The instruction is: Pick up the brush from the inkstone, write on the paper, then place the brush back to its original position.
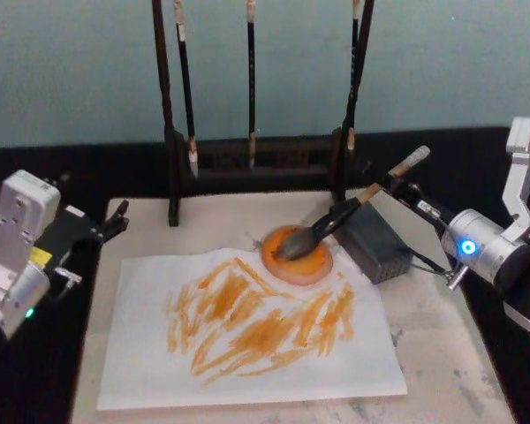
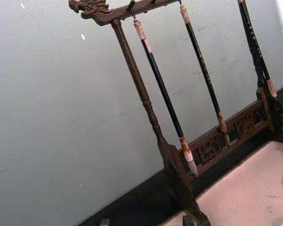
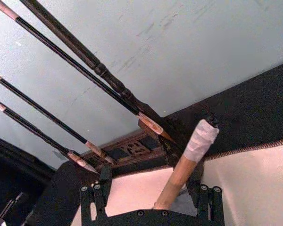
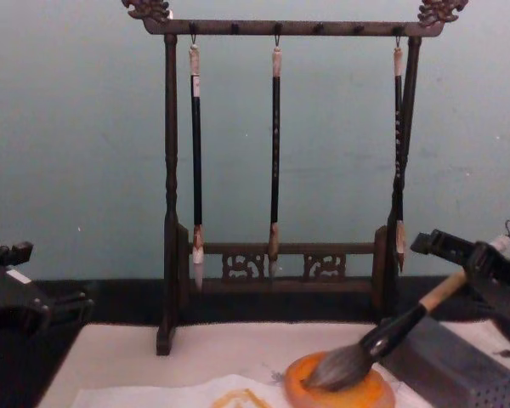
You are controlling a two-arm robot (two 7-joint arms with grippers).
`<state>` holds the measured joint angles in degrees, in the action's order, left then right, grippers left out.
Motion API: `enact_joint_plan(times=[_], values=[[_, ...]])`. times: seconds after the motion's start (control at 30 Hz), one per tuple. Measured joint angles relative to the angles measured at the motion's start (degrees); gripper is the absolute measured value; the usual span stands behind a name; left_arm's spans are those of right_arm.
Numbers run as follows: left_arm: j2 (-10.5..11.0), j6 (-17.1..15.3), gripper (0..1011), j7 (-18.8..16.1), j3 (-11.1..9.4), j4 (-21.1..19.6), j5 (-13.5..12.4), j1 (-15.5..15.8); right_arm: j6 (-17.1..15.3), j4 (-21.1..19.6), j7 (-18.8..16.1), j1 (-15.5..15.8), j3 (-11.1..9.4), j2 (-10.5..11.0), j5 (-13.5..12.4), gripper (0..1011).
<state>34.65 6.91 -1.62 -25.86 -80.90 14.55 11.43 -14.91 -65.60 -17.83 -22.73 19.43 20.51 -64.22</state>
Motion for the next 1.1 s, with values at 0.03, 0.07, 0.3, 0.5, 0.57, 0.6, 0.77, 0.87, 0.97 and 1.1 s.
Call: enact_joint_plan(times=[0.03, 0.07, 0.3, 0.5, 0.57, 0.6, 0.77, 0.87, 0.97, 1.1], values=[[0.0, 0.0, 1001, 0.0, 0.0, 0.0, 0.0, 0.0, 0.0, -0.2, 0.1, 0.2, 0.0, 0.2, -0.1, 1000], [0.0, 0.0, 1001, 0.0, 0.0, 0.0, 0.0, 0.0, 0.1, -0.7, 0.2, 0.6, 0.1, 0.5, -0.4, 1000], [0.0, 0.0, 1001, 0.0, 0.0, 0.0, 0.0, 0.0, 0.1, -3.1, 1.1, 2.7, 0.3, 1.9, -1.7, 1000], [0.0, 0.0, 1001, 0.0, 0.0, 0.0, 0.0, 0.0, 0.4, -6.4, 2.0, 5.2, 0.4, 3.7, -2.6, 1000], [0.0, 0.0, 1001, 0.0, 0.0, 0.0, 0.0, 0.0, 1.1, -8.3, 2.5, 6.6, 0.4, 4.7, -2.6, 1000], [0.0, 0.0, 1001, 0.0, 0.0, 0.0, 0.0, 0.0, 1.4, -9.0, 2.8, 7.1, 0.5, 5.0, -2.6, 1000], [0.0, 0.0, 1001, 0.0, 0.0, 0.0, 0.0, 0.0, 4.7, -14.4, 4.6, 10.5, 1.1, 7.6, -0.1, 1000], [0.0, 0.0, 1001, 0.0, 0.0, 0.0, 0.0, 0.0, 7.7, -17.7, 6.2, 12.2, 1.8, 9.0, 4.0, 1000], [0.0, 0.0, 1001, 0.0, 0.0, 0.0, 0.0, 0.0, 10.9, -20.1, 7.8, 13.2, 2.7, 9.8, 9.8, 1000], [0.0, 0.0, 1001, 0.0, 0.0, 0.0, 0.0, 0.0, 14.7, -21.8, 10.6, 13.4, 4.5, 10.4, 17.9, 1000]])
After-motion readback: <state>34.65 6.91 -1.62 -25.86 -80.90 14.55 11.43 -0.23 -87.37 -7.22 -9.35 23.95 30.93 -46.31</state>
